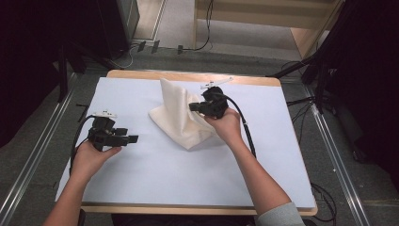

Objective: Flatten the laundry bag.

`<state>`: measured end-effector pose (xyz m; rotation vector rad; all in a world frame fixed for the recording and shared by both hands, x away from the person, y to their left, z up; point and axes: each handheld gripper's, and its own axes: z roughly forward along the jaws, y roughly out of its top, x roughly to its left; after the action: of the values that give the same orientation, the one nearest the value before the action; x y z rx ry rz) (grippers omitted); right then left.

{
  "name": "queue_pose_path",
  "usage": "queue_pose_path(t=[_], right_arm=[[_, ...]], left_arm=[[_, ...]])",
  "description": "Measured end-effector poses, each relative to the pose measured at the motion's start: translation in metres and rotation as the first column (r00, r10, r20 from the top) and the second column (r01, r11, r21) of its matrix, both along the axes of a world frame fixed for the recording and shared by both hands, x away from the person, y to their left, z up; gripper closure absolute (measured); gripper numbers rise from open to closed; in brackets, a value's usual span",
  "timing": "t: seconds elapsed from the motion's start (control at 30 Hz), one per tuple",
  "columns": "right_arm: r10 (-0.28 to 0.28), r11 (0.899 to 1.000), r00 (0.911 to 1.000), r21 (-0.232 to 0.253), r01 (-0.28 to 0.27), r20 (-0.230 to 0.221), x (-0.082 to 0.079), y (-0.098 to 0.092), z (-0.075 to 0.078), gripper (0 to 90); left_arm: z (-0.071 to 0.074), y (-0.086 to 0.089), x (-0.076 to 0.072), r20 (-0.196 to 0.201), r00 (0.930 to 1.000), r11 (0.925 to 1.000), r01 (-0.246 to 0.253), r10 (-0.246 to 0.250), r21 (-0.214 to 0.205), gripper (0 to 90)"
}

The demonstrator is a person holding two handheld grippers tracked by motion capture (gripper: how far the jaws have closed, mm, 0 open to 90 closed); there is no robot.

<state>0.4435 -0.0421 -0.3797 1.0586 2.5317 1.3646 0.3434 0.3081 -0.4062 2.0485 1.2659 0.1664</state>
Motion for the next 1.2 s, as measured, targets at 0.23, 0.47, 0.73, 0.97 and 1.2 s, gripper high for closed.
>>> queue_pose_path(t=[0.23,0.47,0.73,0.97,1.2], right_arm=[[0.047,0.999,0.9988,-0.015,-0.047,-0.01,-0.008,0.024,-0.009,90.0],[0.095,0.995,0.995,-0.02,-0.096,-0.03,-0.017,0.045,-0.02,90.0],[0.134,0.989,0.9876,-0.052,-0.139,-0.082,-0.025,0.061,-0.039,90.0],[0.132,0.987,0.9851,-0.072,-0.141,-0.11,-0.024,0.062,-0.054,88.4],[0.117,0.992,0.9927,-0.049,-0.118,-0.03,-0.027,0.054,-0.029,70.4]], left_arm=[[0.001,0.005,0.0,0.004,0.9999,0.9998,-0.015,0.015,-0.013,36.7],[0.003,0.012,0.0,0.004,0.9994,0.9991,-0.034,0.034,-0.023,36.7],[0.005,0.02,0.0,0.008,0.9983,0.9972,-0.057,0.057,-0.048,37.3],[0.004,0.021,0.001,0.005,0.9984,0.9975,-0.056,0.056,-0.043,37.4],[0.004,0.02,0.001,0.004,0.9984,0.9977,-0.056,0.057,-0.038,37.4]])
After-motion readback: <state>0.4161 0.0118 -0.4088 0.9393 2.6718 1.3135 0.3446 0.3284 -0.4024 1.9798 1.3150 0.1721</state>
